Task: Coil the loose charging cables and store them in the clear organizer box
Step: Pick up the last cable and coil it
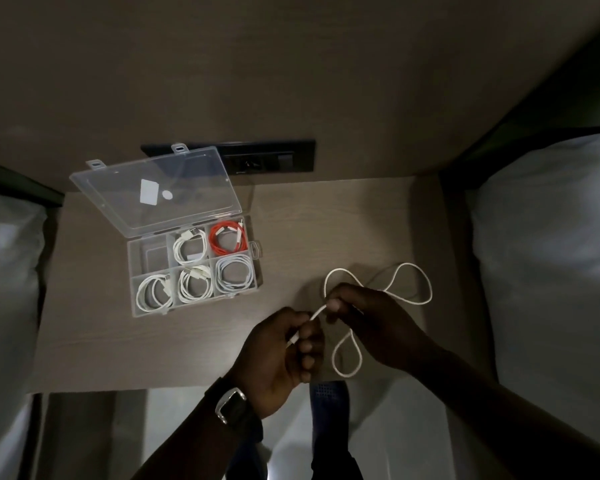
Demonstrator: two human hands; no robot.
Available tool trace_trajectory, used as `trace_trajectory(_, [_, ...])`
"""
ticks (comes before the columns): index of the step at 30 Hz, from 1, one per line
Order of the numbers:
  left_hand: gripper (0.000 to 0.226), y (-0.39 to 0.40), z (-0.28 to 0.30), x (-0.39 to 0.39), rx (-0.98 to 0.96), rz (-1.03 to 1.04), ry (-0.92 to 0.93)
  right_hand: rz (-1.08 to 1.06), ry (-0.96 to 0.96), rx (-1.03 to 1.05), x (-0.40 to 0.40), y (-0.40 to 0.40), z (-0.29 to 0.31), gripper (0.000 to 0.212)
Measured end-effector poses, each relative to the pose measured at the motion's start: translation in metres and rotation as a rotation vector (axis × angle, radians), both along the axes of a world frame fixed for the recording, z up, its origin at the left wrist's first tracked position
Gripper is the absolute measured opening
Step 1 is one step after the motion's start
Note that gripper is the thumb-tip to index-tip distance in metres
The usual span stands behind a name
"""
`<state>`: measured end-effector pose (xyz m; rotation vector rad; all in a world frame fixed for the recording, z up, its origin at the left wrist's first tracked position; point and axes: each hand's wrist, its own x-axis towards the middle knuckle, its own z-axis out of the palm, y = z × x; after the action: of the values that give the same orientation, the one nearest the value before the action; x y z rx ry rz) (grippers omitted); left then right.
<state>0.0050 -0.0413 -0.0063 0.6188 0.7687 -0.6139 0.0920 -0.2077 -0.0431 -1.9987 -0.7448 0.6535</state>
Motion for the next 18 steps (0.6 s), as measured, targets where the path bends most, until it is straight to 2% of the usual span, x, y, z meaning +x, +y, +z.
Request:
trace_trajectory(2, [0.039, -0.001, 0.011, 0.007, -0.157, 0.031, -0.022, -0.101, 0.206, 0.056, 0.003, 0.007, 0.008, 0.025])
trace_trajectory(5, [0.015, 0.002, 0.028, 0.021, -0.343, 0.275, -0.189, -0.218, 0.41, 0.115, 0.003, 0.008, 0.017, 0.031])
trace_trajectory(6, [0.012, 0.008, 0.031, 0.027, -0.31, 0.387, -0.256, -0.208, 0.452, 0.099, 0.001, 0.005, 0.021, 0.032])
trace_trajectory(8, [0.02, 0.024, 0.033, 0.041, -0.146, 0.577, -0.368, -0.085, 0.48, 0.04, -0.005, -0.005, 0.029, 0.031])
trace_trajectory(10, [0.018, 0.037, 0.03, 0.05, 0.093, 0.636, -0.404, 0.171, 0.347, -0.062, -0.011, -0.014, 0.039, 0.025])
trace_trajectory(12, [0.017, 0.039, 0.024, 0.05, 0.522, 0.475, -0.461, 0.37, 0.165, -0.143, -0.012, -0.017, 0.053, 0.016])
trace_trajectory(13, [0.02, 0.034, 0.021, 0.048, 0.77, 0.297, -0.519, 0.393, 0.084, -0.162, -0.007, -0.014, 0.064, 0.013])
trace_trajectory(15, [0.02, 0.016, 0.02, 0.038, 1.012, -0.087, -0.644, 0.312, -0.137, -0.152, 0.012, -0.007, 0.086, 0.012])
trace_trajectory(16, [0.019, 0.008, 0.021, 0.033, 0.974, -0.169, -0.624, 0.236, -0.245, -0.124, 0.025, -0.003, 0.095, 0.015])
trace_trajectory(18, [0.02, -0.001, 0.028, 0.026, 0.699, -0.092, -0.488, 0.095, -0.354, -0.044, 0.051, 0.004, 0.106, 0.021])
